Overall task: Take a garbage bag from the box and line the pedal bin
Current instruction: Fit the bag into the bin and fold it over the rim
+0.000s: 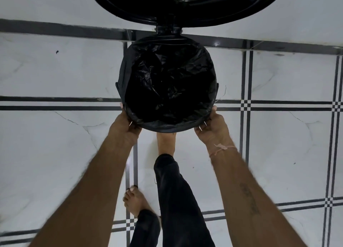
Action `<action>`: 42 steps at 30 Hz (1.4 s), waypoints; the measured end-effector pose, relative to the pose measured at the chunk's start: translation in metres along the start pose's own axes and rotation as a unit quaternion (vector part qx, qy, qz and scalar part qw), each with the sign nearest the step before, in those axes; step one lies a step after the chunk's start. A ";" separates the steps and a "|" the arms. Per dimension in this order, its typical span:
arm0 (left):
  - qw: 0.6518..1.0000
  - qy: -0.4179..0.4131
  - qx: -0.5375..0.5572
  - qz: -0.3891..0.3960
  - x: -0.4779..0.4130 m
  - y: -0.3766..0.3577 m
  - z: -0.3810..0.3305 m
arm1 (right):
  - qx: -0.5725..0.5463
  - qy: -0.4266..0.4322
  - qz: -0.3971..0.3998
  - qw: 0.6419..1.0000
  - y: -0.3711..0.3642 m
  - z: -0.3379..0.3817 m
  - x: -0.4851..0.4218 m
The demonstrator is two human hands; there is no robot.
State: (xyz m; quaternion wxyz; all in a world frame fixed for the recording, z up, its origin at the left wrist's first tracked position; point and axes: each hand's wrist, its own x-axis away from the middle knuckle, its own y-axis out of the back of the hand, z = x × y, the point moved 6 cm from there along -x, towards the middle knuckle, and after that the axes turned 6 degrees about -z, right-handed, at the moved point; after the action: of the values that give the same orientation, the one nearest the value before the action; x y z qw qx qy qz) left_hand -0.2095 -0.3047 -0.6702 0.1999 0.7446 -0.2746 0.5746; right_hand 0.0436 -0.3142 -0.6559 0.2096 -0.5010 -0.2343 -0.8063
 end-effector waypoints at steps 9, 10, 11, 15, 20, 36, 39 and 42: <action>0.997 -0.066 -0.045 0.000 0.003 0.005 -0.030 | 0.049 0.016 -0.004 0.999 -0.013 0.030 0.000; 0.996 -0.063 -0.059 -0.013 0.001 0.005 -0.032 | 0.061 0.016 -0.016 0.998 -0.016 0.031 -0.001; 0.995 -0.064 -0.071 -0.026 0.001 0.005 -0.033 | 0.068 0.021 -0.025 0.997 -0.016 0.032 -0.001; 0.988 -0.124 -0.090 -0.017 0.014 -0.011 -0.041 | 0.079 0.062 0.012 0.995 -0.015 0.034 0.006; 0.973 -0.193 -0.087 -0.094 0.010 -0.009 -0.060 | 0.095 0.130 -0.041 0.986 -0.024 0.062 0.008; 0.944 -0.243 -0.220 0.043 0.007 -0.077 -0.114 | 0.229 0.220 0.072 0.946 -0.092 0.116 0.003; 0.942 -0.238 -0.234 0.030 0.003 -0.089 -0.124 | 0.242 0.222 0.049 0.943 -0.107 0.127 -0.010; 0.933 -0.243 -0.263 0.031 -0.004 -0.094 -0.133 | 0.298 0.237 0.063 0.922 -0.115 0.132 -0.017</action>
State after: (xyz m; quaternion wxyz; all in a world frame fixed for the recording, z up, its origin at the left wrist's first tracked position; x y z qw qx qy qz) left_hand -0.2491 -0.1505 -0.6377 0.2981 0.7735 -0.4786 0.2894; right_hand 0.0783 -0.1425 -0.6395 0.4494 -0.2234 -0.3752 -0.7793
